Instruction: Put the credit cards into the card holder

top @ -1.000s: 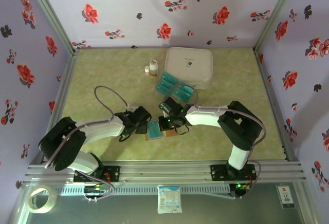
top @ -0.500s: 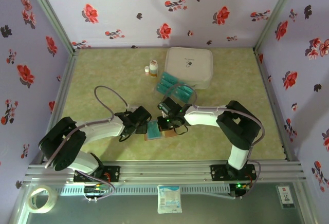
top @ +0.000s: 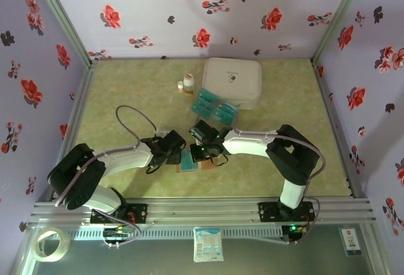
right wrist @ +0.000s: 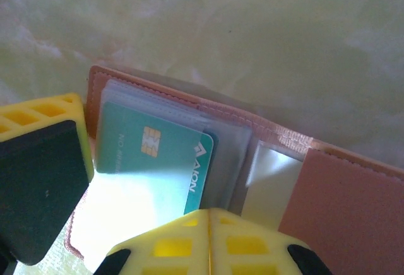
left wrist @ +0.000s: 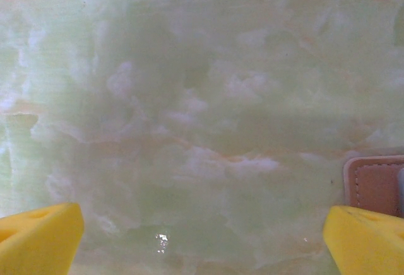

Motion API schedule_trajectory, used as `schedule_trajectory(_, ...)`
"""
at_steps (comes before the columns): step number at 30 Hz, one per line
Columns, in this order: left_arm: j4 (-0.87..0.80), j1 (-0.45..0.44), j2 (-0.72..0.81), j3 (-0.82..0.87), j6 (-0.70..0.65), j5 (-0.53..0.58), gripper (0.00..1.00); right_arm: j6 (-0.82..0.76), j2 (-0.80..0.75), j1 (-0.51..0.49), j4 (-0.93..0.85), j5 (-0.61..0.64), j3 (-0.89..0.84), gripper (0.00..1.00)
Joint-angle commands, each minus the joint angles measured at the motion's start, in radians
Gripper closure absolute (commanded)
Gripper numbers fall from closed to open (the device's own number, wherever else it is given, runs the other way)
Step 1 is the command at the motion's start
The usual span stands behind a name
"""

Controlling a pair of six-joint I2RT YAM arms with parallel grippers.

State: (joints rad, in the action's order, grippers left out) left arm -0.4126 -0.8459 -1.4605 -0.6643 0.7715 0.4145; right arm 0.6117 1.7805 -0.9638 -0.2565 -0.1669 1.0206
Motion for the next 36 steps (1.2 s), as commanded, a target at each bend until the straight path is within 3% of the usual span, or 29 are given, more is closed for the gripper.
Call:
schedule_trajectory(1, 0.03, 0.007, -0.023, 0.018, -0.019, -0.023, 0.0, -0.011, 0.001, -0.014, -0.023, 0.021, 0.031, 0.93)
schedule_trajectory(4, 0.004, 0.012, 0.001, 0.01, -0.027, -0.01, 0.0, -0.022, -0.042, -0.013, -0.055, 0.047, 0.028, 0.89)
schedule_trajectory(9, -0.037, 0.035, 0.083, 0.008, -0.038, -0.003, 0.0, -0.03, -0.161, -0.008, -0.104, 0.093, 0.008, 0.71)
schedule_trajectory(14, -0.054, 0.042, 0.179, 0.008, -0.062, -0.009, 0.0, -0.021, -0.298, 0.026, -0.133, 0.148, -0.064, 0.6)
schedule_trajectory(21, 0.082, 0.042, 0.316, 0.058, -0.106, -0.166, 0.0, 0.002, -0.489, 0.14, -0.134, 0.188, -0.23, 0.48)
schedule_trajectory(25, 0.181, 0.041, 0.325, 0.088, -0.093, -0.26, 0.0, 0.004, -0.519, 0.188, -0.112, 0.171, -0.292, 0.47)
schedule_trajectory(30, 0.252, 0.037, 0.265, 0.098, -0.068, -0.3, 0.0, 0.006, -0.474, 0.196, -0.058, 0.137, -0.316, 0.48)
schedule_trajectory(36, 0.323, 0.024, 0.201, 0.109, -0.051, -0.318, 0.0, 0.009, -0.402, 0.197, 0.008, 0.111, -0.332, 0.63)
